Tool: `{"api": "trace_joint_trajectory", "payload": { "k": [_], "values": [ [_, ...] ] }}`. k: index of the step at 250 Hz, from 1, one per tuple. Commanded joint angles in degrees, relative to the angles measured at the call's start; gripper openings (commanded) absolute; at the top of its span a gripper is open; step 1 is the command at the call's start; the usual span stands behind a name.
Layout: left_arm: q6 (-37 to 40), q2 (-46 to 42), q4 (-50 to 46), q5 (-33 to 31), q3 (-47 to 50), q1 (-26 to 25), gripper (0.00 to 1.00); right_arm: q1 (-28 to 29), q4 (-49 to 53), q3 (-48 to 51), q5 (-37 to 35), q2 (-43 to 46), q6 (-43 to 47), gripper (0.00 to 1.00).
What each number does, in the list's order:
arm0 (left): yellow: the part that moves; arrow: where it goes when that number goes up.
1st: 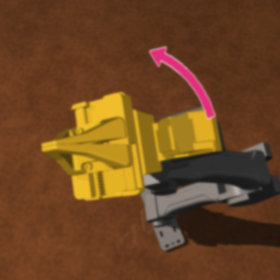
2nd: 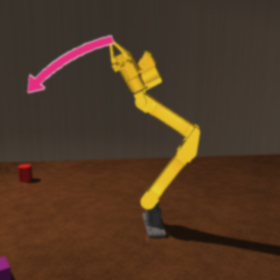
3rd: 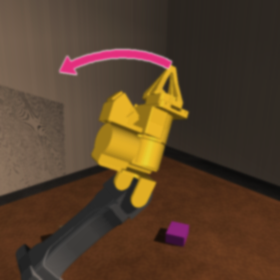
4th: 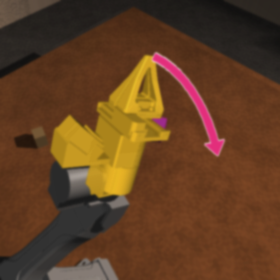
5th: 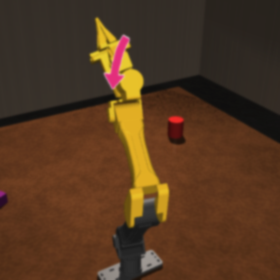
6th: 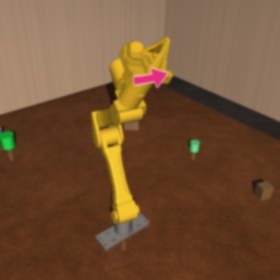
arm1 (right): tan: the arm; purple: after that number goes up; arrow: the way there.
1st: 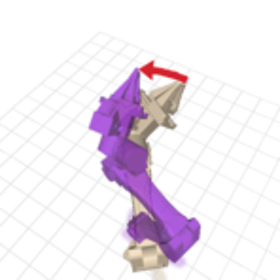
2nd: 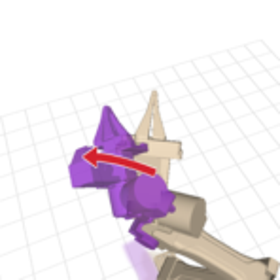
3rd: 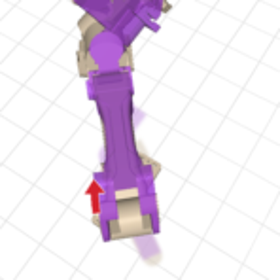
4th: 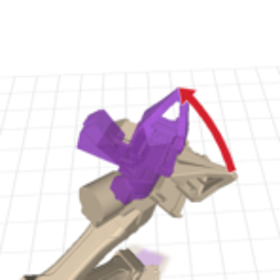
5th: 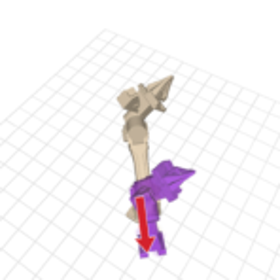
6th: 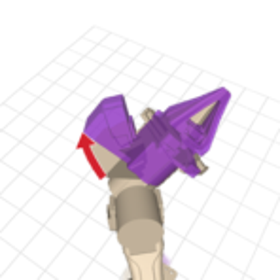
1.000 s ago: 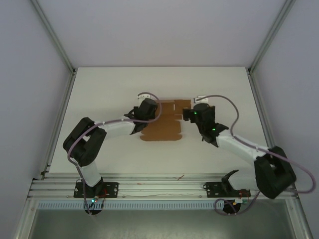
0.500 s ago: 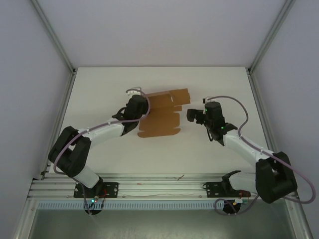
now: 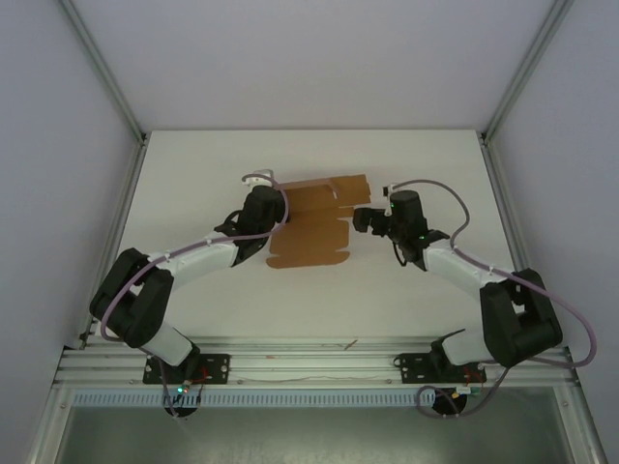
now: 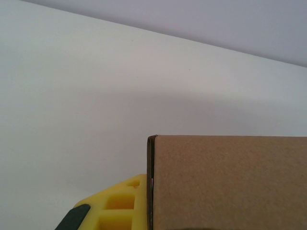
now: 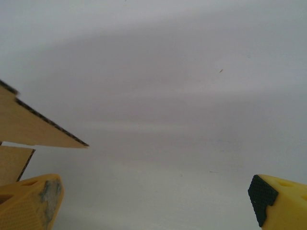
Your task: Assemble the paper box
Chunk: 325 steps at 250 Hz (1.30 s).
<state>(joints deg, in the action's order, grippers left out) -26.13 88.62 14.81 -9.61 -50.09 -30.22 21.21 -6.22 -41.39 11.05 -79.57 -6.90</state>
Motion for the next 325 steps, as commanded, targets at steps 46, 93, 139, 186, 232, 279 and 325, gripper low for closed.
{"api": "trace_joint_trajectory", "payload": {
  "k": [46,93,139,186,232,279,325],
  "values": [
    [-1.0,2.2,1.7,2.5,-1.5,-0.2,0.0,0.3,-6.1,-3.0,7.4,-1.4,-0.9,1.0],
    [-1.3,2.4,1.6,2.8,-1.6,-0.3,0.0,0.9,-6.3,-4.1,7.5,-2.9,-0.5,1.0],
    [-3.0,2.1,1.6,3.4,-1.8,-0.4,0.0,4.1,-5.6,-5.8,6.1,-5.8,1.2,1.0],
    [-4.2,1.9,1.8,3.8,-1.5,-0.4,0.0,9.4,-7.3,-5.7,-10.1,-9.0,2.5,1.0],
    [-4.2,1.9,1.7,4.3,-1.6,-0.4,0.0,14.0,-9.6,-6.4,-27.0,-12.5,7.7,1.0],
    [-4.0,3.0,0.8,4.2,-2.0,-0.4,0.0,16.6,-8.8,-9.1,-35.4,-16.3,10.9,1.0],
    [-2.5,3.1,-1.2,2.2,-2.3,-0.3,0.0,16.5,-8.3,-7.1,-33.8,-12.7,13.4,1.0]
  ]
}}
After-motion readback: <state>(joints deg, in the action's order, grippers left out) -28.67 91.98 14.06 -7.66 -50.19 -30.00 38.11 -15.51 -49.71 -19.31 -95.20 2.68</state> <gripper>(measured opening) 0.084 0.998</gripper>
